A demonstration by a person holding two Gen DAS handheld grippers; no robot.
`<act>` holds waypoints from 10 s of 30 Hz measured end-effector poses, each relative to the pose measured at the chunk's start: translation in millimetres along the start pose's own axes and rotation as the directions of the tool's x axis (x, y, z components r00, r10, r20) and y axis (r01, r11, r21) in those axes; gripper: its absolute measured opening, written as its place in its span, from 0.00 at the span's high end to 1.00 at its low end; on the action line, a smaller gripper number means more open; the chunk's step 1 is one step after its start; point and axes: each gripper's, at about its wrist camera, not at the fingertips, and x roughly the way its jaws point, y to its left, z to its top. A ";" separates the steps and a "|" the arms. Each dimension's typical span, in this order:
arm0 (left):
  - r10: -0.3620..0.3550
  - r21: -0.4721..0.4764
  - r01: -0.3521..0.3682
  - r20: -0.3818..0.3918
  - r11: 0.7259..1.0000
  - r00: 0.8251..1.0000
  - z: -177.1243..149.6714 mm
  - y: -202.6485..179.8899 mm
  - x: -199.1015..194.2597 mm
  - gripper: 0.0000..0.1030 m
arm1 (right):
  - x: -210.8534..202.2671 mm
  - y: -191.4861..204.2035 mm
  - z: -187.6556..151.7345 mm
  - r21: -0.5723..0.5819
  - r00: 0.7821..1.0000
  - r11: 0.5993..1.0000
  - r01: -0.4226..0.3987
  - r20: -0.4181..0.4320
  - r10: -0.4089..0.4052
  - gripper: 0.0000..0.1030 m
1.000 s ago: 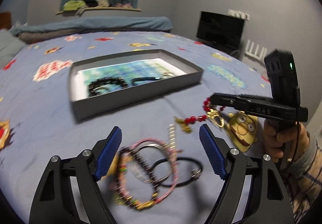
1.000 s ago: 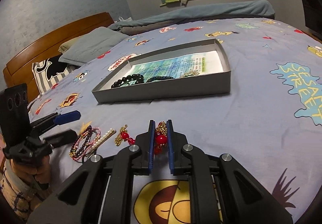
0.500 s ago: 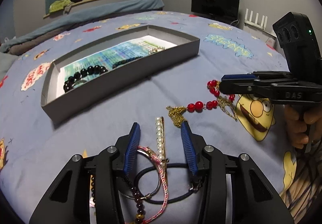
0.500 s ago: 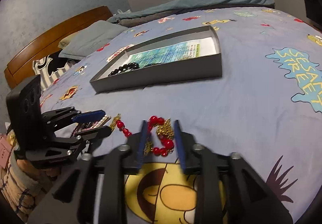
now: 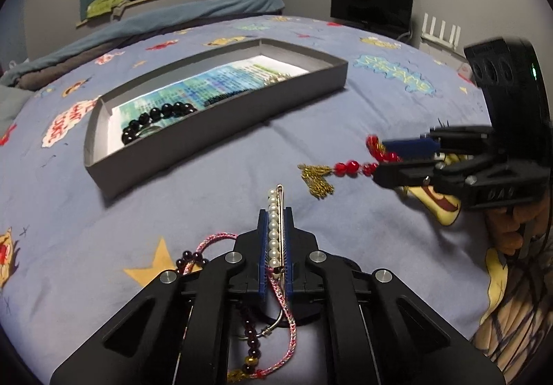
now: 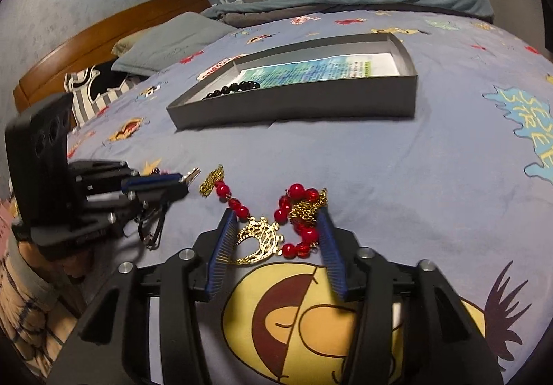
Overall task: Organize jewelry
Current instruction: 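Grasp the red bead strand with the right tool while the left grasps the pearl hairpin, then carry the red strand and pearl hairpin over the grey box, then open both tools to drop the hairpin and red strand into the box, then move both tools back to the remaining jewelry on the bed, then grasp the dark bead bracelet with the left tool while the right grasps the black hair tie, then carry both pieces over the grey box and open both tools, then move both tools back to the pink string bracelet and silver hoop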
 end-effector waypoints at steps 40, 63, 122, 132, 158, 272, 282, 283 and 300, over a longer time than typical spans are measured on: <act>0.018 -0.237 0.053 0.285 0.970 0.958 65.9 88.5 -21.5 0.92 | -52.3 -13.8 95.7 0.091 0.913 0.989 -0.116 0.401 0.071 0.90; 0.129 -0.298 -0.080 0.147 0.951 0.981 119.8 164.8 45.9 0.92 | 42.1 -40.1 159.7 0.111 0.955 0.994 0.018 0.293 -0.050 0.90; 0.131 -0.343 -0.086 0.112 0.936 0.985 17.4 134.5 -39.6 0.26 | 29.0 26.5 76.2 -0.060 0.985 0.996 0.070 0.160 -0.059 0.63; 0.128 -0.332 -0.088 0.103 0.939 0.986 -15.0 116.5 -57.0 0.26 | 13.3 59.1 32.5 -0.122 0.995 0.992 -0.017 0.097 0.029 0.63; -0.026 -0.064 0.027 0.031 0.998 0.999 -37.7 18.8 -41.0 0.68 | 28.9 92.3 -10.5 -0.272 0.997 0.959 -0.075 -0.041 0.066 0.96; 0.150 -0.314 -0.103 0.128 0.944 0.980 97.4 171.4 47.3 0.81 | 71.3 -71.8 139.2 0.194 0.965 0.968 0.162 0.176 -0.196 0.74; 0.189 -0.308 -0.129 0.175 0.942 0.966 92.3 165.8 28.8 0.30 | 58.0 -66.2 134.7 0.185 0.960 0.972 0.144 0.212 -0.182 0.65; 0.194 -0.304 -0.133 0.179 0.943 0.965 91.8 163.4 26.8 0.29 | 56.9 -64.8 133.1 0.183 0.960 0.973 0.140 0.216 -0.179 0.62; 0.218 -0.273 -0.163 0.185 0.948 0.958 41.7 128.6 -28.2 0.22 | 15.2 -18.6 100.0 0.091 0.960 0.991 0.098 0.254 -0.118 0.51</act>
